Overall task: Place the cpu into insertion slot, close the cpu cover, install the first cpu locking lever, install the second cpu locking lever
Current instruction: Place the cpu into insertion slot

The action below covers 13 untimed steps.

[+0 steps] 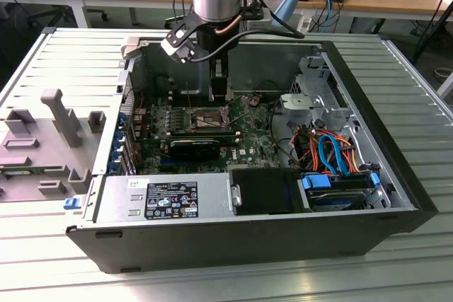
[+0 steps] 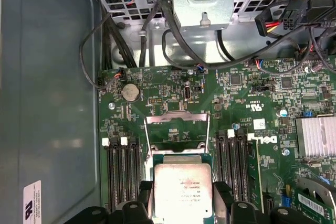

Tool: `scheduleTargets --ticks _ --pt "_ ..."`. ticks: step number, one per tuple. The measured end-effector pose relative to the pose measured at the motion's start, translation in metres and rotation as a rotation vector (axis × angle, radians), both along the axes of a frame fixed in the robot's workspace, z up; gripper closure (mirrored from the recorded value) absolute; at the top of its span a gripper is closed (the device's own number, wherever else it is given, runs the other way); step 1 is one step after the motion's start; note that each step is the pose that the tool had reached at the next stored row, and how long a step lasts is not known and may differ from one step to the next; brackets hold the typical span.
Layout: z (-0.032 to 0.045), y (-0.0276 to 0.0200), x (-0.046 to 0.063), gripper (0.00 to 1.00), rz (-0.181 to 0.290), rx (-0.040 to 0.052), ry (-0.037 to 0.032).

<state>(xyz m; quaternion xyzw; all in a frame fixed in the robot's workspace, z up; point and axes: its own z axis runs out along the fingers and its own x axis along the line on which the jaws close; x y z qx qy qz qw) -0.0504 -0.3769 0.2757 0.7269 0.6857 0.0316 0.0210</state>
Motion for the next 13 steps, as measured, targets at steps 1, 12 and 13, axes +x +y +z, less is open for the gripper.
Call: scheduleTargets --ticks 1,12,13 --pt "0.0000 0.0000 -0.0001 0.46 0.000 0.0000 0.0000" --pt "-0.0005 0.0000 -0.0029 0.46 0.000 0.0000 0.0000" --pt "-0.0005 0.0000 -0.0031 0.46 0.000 0.0001 0.0000"
